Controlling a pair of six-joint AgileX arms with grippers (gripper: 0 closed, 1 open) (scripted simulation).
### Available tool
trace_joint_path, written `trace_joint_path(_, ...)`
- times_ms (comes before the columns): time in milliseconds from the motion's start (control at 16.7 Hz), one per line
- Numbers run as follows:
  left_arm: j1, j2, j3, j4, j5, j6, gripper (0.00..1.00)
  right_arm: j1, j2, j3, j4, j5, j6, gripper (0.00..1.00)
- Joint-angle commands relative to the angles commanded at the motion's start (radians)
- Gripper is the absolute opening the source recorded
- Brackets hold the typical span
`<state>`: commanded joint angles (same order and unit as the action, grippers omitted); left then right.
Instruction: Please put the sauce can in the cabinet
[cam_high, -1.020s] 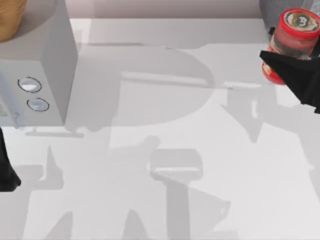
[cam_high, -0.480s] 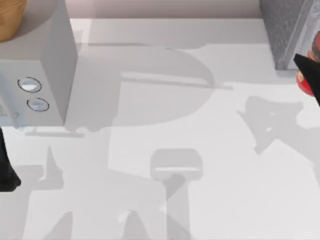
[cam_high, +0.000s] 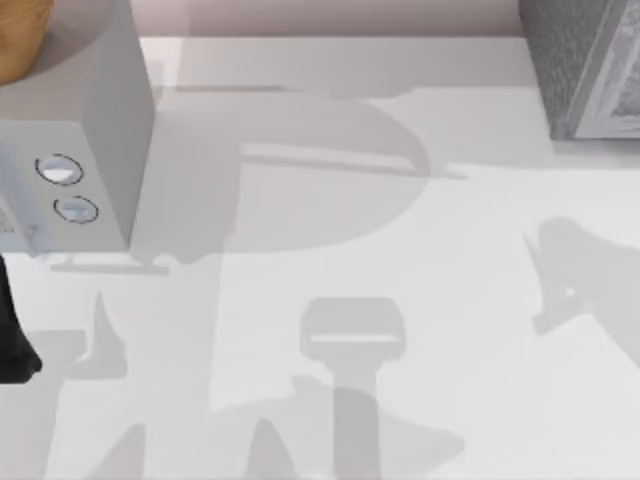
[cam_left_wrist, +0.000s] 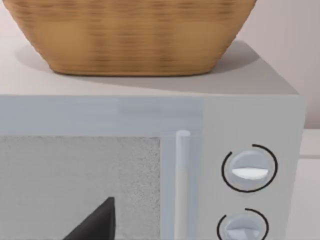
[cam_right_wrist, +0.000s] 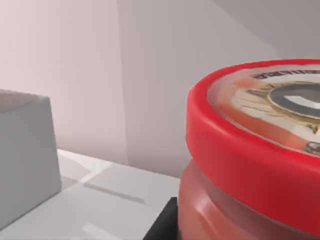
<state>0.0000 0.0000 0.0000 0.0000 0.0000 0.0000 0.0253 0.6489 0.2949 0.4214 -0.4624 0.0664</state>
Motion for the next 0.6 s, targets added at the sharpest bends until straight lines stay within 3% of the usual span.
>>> trace_joint_path(600,0.0,0.0,0.0,0.0,0.0,0.0,1.0,-0.017,-0.53,-0.211,-0.314,0.357,-0.05,0.0)
